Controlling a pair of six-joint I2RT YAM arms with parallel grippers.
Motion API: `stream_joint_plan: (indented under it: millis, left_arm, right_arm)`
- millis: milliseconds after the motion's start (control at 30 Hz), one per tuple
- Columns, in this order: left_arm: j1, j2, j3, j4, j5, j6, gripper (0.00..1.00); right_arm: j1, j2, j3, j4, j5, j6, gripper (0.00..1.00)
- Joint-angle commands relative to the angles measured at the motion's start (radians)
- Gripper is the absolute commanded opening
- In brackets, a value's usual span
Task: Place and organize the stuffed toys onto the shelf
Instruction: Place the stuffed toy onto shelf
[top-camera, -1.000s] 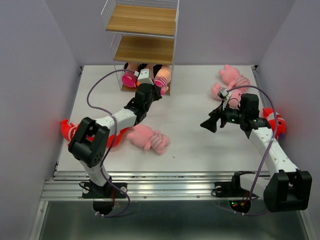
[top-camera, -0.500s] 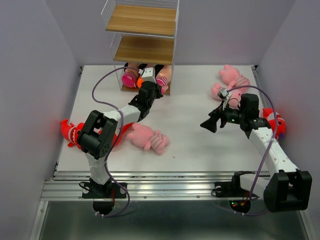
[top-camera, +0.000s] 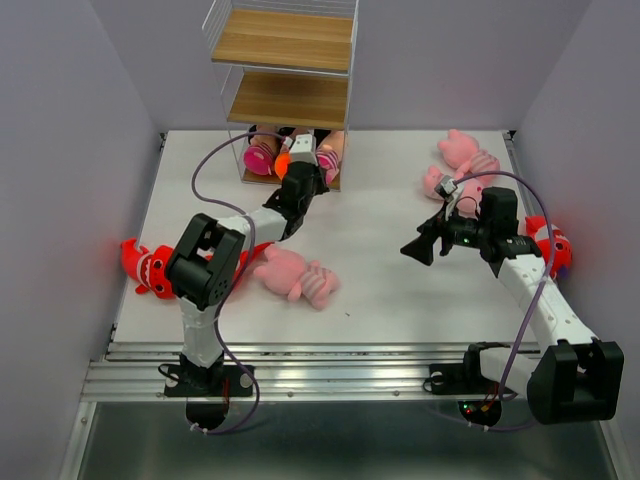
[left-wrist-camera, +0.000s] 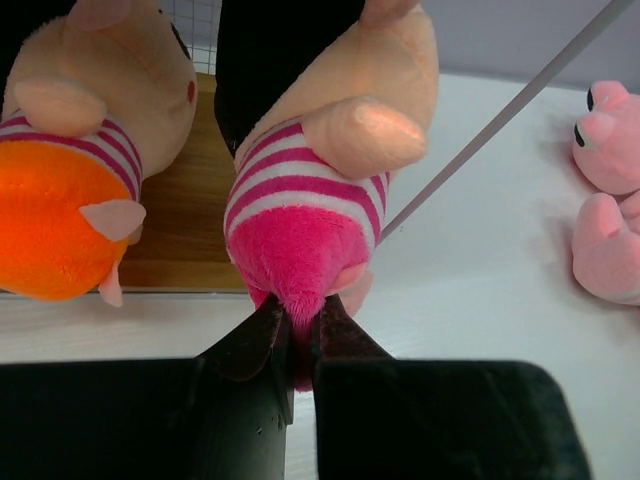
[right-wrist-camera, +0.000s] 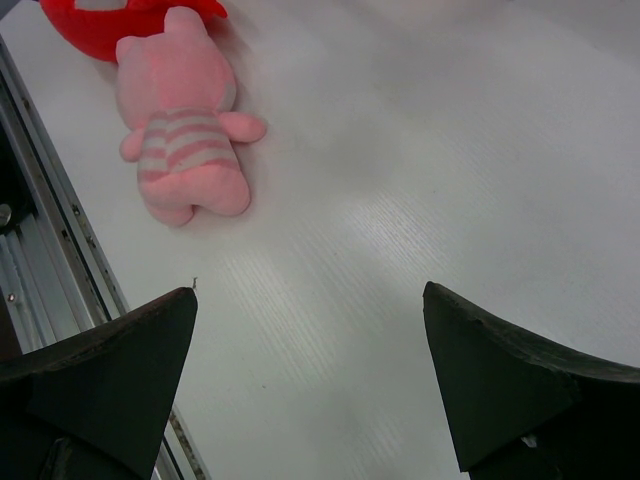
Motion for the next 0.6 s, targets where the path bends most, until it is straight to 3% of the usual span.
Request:
stream_joint_plan:
  millis: [0,567]
  left_arm:
    - [0.008,0.005,0.067,0.097,-0.013,0.046,0.00]
    - [0.039,0.115,0.171,0.082,0.009,0.045,0.00]
  right_arm:
    - [0.003,0.003,-0.005,0.044,-0.018,-0.016,1.00]
    - [0.003,0.012,-0.005,0.043,-0.022,-0.024,1.00]
